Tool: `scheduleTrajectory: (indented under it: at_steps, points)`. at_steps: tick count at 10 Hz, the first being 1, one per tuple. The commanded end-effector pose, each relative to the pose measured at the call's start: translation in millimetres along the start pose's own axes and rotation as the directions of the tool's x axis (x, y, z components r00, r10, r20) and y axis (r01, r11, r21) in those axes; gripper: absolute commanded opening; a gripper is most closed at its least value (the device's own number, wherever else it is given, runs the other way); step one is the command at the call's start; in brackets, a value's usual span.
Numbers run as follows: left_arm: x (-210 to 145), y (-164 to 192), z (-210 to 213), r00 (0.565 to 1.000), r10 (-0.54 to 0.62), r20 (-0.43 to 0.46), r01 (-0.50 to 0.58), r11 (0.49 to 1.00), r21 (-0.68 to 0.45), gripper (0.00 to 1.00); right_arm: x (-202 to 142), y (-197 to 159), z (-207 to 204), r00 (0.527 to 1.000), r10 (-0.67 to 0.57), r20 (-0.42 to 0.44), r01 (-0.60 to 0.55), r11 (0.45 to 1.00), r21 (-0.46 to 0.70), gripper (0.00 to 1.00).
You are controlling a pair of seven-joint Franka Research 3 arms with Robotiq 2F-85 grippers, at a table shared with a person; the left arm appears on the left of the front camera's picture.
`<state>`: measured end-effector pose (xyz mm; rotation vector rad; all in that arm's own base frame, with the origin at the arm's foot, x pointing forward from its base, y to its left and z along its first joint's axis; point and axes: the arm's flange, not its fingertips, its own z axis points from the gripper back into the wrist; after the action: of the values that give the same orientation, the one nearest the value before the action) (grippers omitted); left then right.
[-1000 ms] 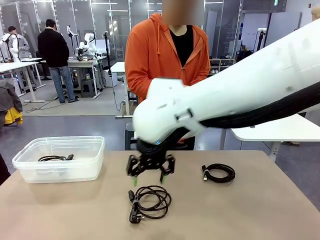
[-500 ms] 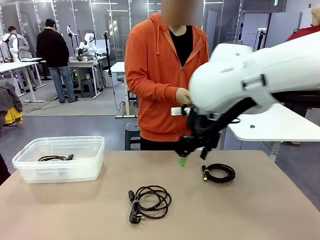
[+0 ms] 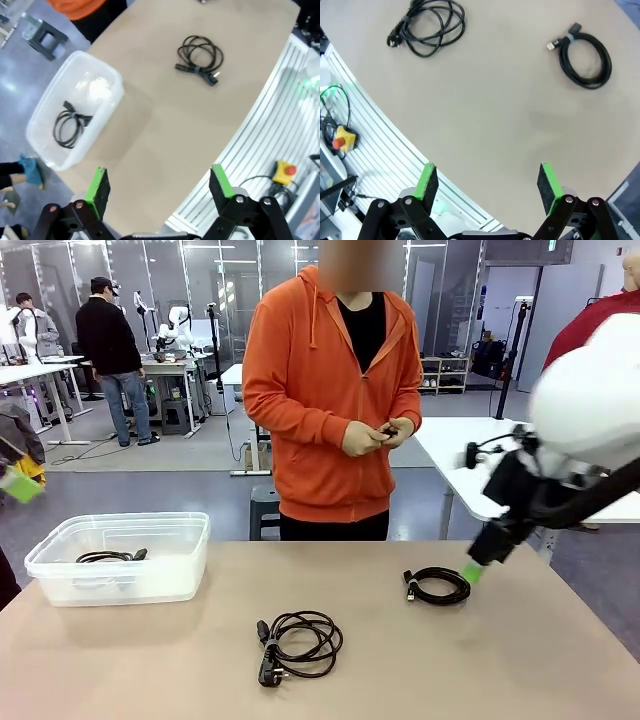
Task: Organize and store the cables.
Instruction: Place the Power Cable into the Organizing box.
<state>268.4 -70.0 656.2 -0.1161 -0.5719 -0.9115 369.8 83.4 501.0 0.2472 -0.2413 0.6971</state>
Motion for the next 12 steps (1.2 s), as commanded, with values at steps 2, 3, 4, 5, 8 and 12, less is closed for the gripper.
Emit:
scheduleTrajectory:
  at_steps: [2,3,4,5,8,12]
  points:
    - [43.6,-3.7,-40.4,0.974,0.227,0.013,-0.225,0.971,-0.083,1.00,-46.1,-29.4,5.8,0.997,0.082,0.007,-0.083,0.994,0.074,1.00]
    - [51.5,-10.1,-60.5,0.972,0.235,-0.004,-0.235,0.971,-0.045,1.00,-60.2,-32.9,7.8,0.995,0.097,0.021,-0.098,0.993,0.060,1.00]
    - [61.2,-18.2,-81.7,0.973,0.229,0.009,-0.228,0.972,-0.046,1.00,-71.2,-36.4,5.2,0.991,0.126,0.035,-0.128,0.988,0.080,1.00]
    - [67.3,-21.2,-101.1,0.970,0.242,0.016,-0.242,0.970,-0.014,1.00,-75.8,-35.6,-2.9,0.987,0.151,0.047,-0.155,0.984,0.085,1.00]
    - [67.1,-22.1,-103.7,0.974,0.226,-0.018,-0.227,0.973,-0.042,1.00,-66.0,-35.3,3.8,0.994,0.105,0.030,-0.108,0.991,0.082,1.00]
    - [68.5,-21.6,-109.2,0.974,0.223,-0.028,-0.224,0.974,-0.040,1.00,-66.0,-35.3,3.8,0.994,0.105,0.030,-0.108,0.991,0.082,1.00]
